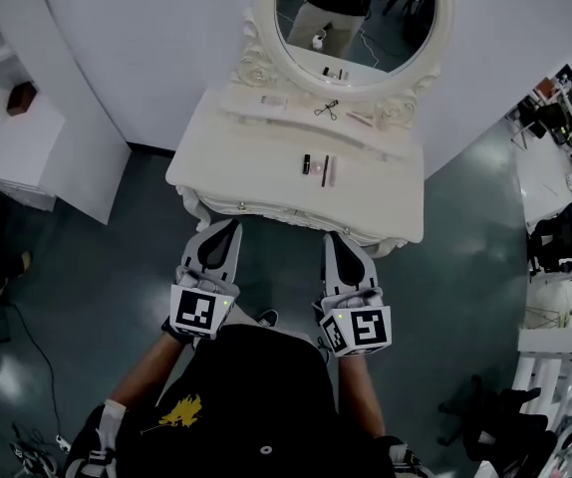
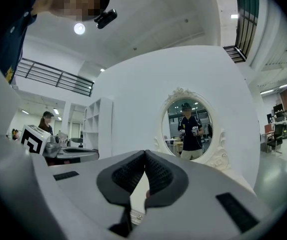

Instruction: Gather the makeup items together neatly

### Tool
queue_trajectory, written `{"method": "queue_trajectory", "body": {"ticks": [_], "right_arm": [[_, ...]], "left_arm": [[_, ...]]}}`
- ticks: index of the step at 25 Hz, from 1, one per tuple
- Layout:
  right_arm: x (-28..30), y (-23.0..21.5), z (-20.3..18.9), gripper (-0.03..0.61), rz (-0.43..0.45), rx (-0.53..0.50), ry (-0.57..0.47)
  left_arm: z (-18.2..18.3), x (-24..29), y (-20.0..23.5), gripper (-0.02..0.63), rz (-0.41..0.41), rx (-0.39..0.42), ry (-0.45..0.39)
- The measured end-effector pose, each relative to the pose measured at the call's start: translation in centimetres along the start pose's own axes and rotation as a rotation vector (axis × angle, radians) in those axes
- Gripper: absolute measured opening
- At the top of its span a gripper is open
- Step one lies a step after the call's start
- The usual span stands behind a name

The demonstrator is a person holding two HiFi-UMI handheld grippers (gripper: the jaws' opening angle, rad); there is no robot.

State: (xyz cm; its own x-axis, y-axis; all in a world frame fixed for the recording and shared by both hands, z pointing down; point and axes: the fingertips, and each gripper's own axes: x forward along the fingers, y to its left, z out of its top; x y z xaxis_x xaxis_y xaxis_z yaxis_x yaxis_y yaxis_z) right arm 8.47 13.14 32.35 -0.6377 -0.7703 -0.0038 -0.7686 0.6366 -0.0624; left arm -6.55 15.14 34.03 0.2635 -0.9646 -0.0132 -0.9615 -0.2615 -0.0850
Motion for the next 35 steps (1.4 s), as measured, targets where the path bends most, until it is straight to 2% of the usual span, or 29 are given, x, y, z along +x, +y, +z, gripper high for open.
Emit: {"method": "queue_trajectory", "body": {"ticks": [3,7,11,15,20,24,35], "right_arm": [[0.3,-0.1,0.3,0.014,-0.005,-0.004,-0.013],[0.5,-0.5,0.3,0.014,-0.02,0.005,-0.011],[1.0,-0.9,0.4,0.014,-0.028,0.003,-0.015],[1.2,-1.6,0.7,0.014,-0.047,-0.001,-0.025],[0.9,-2.1,0.9,0.014,-0.075,0.003,-0.03],[0.7,-2.4,0.7,0.014,-0.09,0.008,-0.035],[-0.2,-2.9,0.1,0.014,-0.118,0.023,-0.033]], "left_arm": [[-0.1,0.5,-0.1,0.012,-0.023,0.019,0.003],[-0.7,1.0,-0.3,0.012,-0.044,0.025,0.049],[-0.3,2.0,-0.1,0.012,-0.053,0.027,0.008],[-1.1,2.7,-0.2,0.012,-0.084,0.044,0.081],[-0.2,3.6,-0.6,0.012,-0.105,0.051,0.002],[-1.1,3.7,-1.2,0.013,-0.136,0.068,0.087],[-1.3,3.8,-2.2,0.012,-0.172,0.078,0.094]]}}
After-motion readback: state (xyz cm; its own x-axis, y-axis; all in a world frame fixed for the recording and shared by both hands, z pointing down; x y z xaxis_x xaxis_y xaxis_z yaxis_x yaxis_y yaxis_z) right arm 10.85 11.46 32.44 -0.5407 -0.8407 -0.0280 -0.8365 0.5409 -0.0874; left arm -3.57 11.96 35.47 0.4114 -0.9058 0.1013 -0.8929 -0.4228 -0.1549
